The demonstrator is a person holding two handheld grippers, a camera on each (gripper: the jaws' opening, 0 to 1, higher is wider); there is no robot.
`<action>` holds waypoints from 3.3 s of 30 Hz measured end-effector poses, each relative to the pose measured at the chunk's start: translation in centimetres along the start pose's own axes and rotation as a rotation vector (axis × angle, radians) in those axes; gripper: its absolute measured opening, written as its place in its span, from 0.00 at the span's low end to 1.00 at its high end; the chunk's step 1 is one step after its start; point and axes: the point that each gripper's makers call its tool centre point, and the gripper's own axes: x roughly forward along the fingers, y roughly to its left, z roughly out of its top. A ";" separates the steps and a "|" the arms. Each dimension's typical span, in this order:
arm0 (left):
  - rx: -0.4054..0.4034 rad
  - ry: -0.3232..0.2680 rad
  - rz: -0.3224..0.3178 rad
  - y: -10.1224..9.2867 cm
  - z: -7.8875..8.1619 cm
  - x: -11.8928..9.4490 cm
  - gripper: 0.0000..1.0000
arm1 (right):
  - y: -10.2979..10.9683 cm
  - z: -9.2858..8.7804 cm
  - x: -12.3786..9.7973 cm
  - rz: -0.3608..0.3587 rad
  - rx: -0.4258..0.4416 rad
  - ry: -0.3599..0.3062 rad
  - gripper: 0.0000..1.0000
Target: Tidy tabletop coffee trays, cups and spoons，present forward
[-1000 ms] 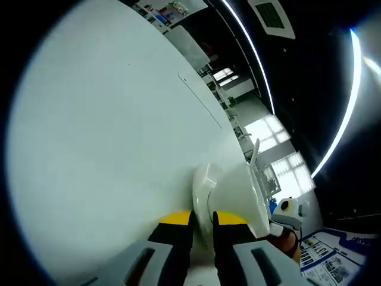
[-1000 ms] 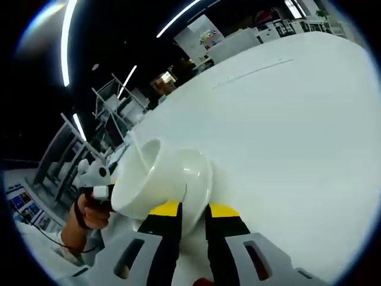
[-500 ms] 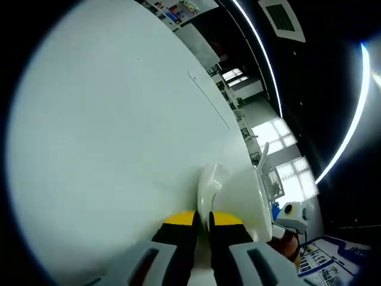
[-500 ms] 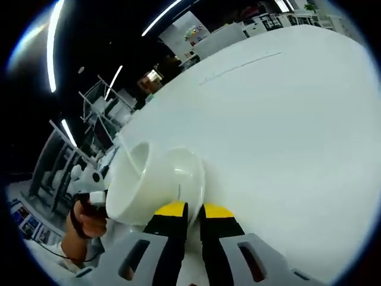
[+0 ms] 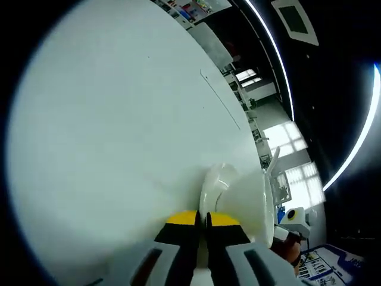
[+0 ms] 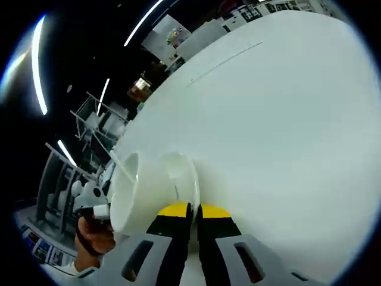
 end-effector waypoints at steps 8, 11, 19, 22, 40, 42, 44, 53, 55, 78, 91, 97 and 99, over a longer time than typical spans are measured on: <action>-0.034 0.017 0.019 0.2 0.2 0.0 0.06 | 0.1 0.3 0.5 -0.022 -0.009 0.024 0.05; -0.040 0.015 0.025 0.2 0.6 0.0 0.06 | 0.2 0.6 0.8 -0.013 0.002 0.020 0.05; -0.025 0.000 0.026 -0.6 2.5 0.1 0.05 | 0.8 2.5 1.6 0.007 0.013 -0.006 0.05; -0.014 -0.008 0.026 -1.1 3.7 0.3 0.05 | 1.1 3.6 1.9 0.011 0.014 -0.017 0.05; 0.000 -0.074 0.019 -3.0 10.6 2.1 0.05 | 2.5 10.7 4.7 0.008 -0.028 -0.065 0.05; -0.008 -0.081 0.016 -3.0 11.2 2.4 0.05 | 2.4 11.2 5.0 0.009 -0.024 -0.064 0.05; -0.012 -0.085 0.016 -3.0 11.8 2.8 0.05 | 2.3 11.8 5.3 0.009 -0.021 -0.065 0.05; -0.036 -0.114 0.005 -2.7 14.0 4.5 0.05 | 1.9 14.0 6.9 0.015 0.001 -0.091 0.05; -0.022 -0.120 0.013 -2.7 14.1 4.7 0.06 | 1.6 14.1 7.3 0.018 0.011 -0.094 0.05; -0.054 -0.107 0.067 -0.1 14.5 7.6 0.06 | -1.4 13.6 9.9 -0.061 0.056 -0.102 0.05; -0.030 -0.129 0.085 0.4 14.8 7.8 0.07 | -1.9 13.7 10.6 -0.084 0.038 -0.128 0.06; -0.019 -0.165 0.051 0.5 15.0 7.8 0.08 | -1.9 14.1 10.7 -0.104 -0.048 -0.185 0.08; 0.010 -0.172 0.047 0.4 15.0 7.9 0.09 | -1.8 14.1 10.7 -0.107 -0.055 -0.190 0.08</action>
